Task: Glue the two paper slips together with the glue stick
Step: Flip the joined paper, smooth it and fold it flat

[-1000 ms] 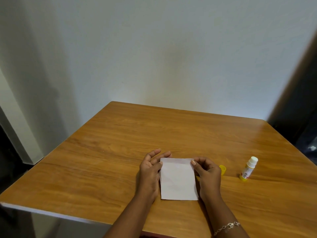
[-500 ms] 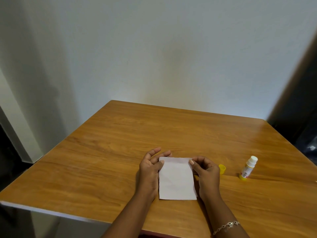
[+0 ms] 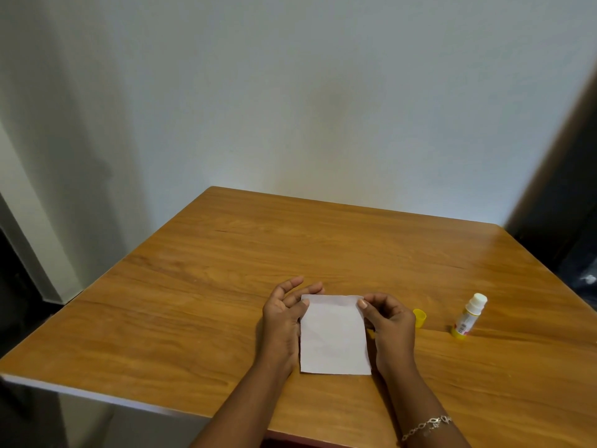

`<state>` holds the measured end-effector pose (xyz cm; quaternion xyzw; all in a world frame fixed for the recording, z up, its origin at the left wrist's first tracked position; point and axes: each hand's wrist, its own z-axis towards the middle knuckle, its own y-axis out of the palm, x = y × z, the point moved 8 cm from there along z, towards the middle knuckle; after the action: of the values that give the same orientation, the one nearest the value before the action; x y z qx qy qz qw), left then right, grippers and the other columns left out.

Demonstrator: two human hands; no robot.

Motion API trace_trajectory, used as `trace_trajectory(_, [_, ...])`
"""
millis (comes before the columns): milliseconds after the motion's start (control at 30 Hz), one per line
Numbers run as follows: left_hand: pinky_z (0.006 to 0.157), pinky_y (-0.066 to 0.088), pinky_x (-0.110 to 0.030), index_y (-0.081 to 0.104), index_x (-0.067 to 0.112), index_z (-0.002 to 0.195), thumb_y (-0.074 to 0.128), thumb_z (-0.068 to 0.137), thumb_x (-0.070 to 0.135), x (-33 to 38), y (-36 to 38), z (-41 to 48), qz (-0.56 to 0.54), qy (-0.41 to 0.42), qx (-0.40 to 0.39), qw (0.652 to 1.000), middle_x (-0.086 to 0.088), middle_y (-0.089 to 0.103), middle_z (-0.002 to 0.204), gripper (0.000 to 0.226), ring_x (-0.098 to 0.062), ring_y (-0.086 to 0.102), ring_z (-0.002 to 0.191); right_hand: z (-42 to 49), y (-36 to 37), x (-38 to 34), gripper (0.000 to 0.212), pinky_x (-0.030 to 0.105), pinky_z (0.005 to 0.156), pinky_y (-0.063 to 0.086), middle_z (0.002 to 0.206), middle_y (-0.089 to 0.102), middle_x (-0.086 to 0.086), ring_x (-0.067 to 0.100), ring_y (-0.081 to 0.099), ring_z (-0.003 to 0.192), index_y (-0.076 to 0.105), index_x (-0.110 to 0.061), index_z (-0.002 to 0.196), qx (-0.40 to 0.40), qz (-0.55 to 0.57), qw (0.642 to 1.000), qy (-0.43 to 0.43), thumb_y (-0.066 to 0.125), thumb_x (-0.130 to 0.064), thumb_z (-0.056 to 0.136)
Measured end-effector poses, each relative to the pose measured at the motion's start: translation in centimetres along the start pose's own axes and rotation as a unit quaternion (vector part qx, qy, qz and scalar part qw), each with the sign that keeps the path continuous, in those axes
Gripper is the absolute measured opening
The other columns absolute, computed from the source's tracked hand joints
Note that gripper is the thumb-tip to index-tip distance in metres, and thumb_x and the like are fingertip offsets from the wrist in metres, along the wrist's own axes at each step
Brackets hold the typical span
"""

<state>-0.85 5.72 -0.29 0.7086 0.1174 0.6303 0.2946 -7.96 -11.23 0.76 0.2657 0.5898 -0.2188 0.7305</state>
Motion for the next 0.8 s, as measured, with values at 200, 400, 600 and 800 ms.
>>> trace_trajectory(200, [0.059,0.056,-0.023,0.054,0.011,0.108,0.049,0.084,-0.013,-0.07,-0.09,0.09,0.010,0.002,0.002,1.000,-0.005,0.076,0.088,0.034,-0.017,0.071,0.087,0.12,-0.02,-0.11,0.027,0.018,0.051,0.049,0.071,0.059,0.007,0.016,0.057,0.064,0.056,-0.012,0.088,0.009,0.062,0.998,0.009,0.061,0.012,0.077])
trace_trajectory(400, [0.057,0.055,-0.023,0.055,0.012,0.106,0.049,0.083,-0.014,-0.07,-0.15,0.04,0.004,-0.002,0.002,1.000,-0.006,0.075,0.090,0.035,-0.017,0.071,0.085,0.01,0.00,-0.35,0.032,0.024,0.052,0.048,0.069,0.061,0.007,0.016,0.057,0.061,0.053,-0.016,0.091,0.003,0.070,0.998,0.001,0.060,0.012,0.078])
trace_trajectory(600, [0.054,0.056,-0.026,0.056,0.009,0.105,0.057,0.084,-0.005,-0.57,-0.15,-0.12,0.009,-0.018,0.007,1.000,-0.007,0.074,0.094,0.026,-0.018,0.071,0.072,0.00,0.00,-0.39,0.033,0.020,0.051,0.048,0.071,0.062,0.006,0.013,0.058,0.061,0.053,-0.020,0.092,-0.003,0.070,0.998,-0.003,0.061,0.009,0.079])
trace_trajectory(800, [0.055,0.057,-0.028,0.057,0.009,0.103,0.054,0.087,-0.003,-0.53,-0.14,-0.05,0.024,-0.016,-0.003,1.000,-0.003,0.076,0.085,0.020,-0.019,0.072,0.073,-0.06,0.52,-0.23,0.028,0.031,0.059,0.044,0.072,0.058,0.007,0.018,0.055,0.067,0.055,-0.020,0.092,-0.031,0.061,0.998,0.002,0.062,0.005,0.080])
